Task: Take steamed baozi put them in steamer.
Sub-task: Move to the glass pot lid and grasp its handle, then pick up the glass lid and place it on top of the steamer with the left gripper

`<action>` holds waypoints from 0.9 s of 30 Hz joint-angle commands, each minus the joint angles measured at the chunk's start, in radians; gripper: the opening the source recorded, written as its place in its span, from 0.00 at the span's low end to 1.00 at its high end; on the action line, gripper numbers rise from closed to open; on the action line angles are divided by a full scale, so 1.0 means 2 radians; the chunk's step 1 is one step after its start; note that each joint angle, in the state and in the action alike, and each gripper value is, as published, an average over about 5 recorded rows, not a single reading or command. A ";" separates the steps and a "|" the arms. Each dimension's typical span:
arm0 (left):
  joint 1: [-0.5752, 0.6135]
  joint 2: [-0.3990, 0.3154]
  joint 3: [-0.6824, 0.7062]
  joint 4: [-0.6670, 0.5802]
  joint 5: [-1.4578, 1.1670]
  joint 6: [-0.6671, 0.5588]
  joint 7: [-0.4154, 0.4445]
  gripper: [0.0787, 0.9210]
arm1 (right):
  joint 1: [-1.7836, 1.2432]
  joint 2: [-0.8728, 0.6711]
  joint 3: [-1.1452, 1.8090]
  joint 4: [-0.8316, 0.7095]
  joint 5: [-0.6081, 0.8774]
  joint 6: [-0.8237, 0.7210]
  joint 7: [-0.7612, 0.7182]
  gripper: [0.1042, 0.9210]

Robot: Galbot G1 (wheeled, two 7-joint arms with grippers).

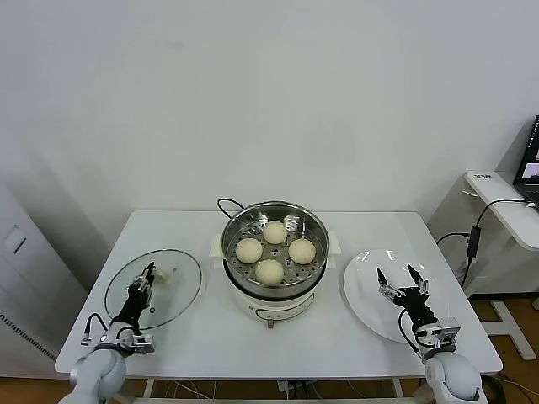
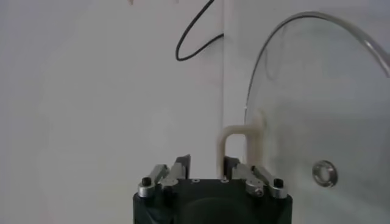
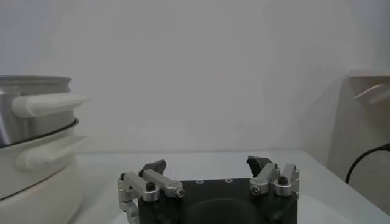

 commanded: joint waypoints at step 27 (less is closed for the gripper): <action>-0.082 0.097 0.205 -0.340 -0.025 0.373 0.243 0.03 | -0.004 -0.018 0.011 0.025 0.017 -0.002 -0.011 0.88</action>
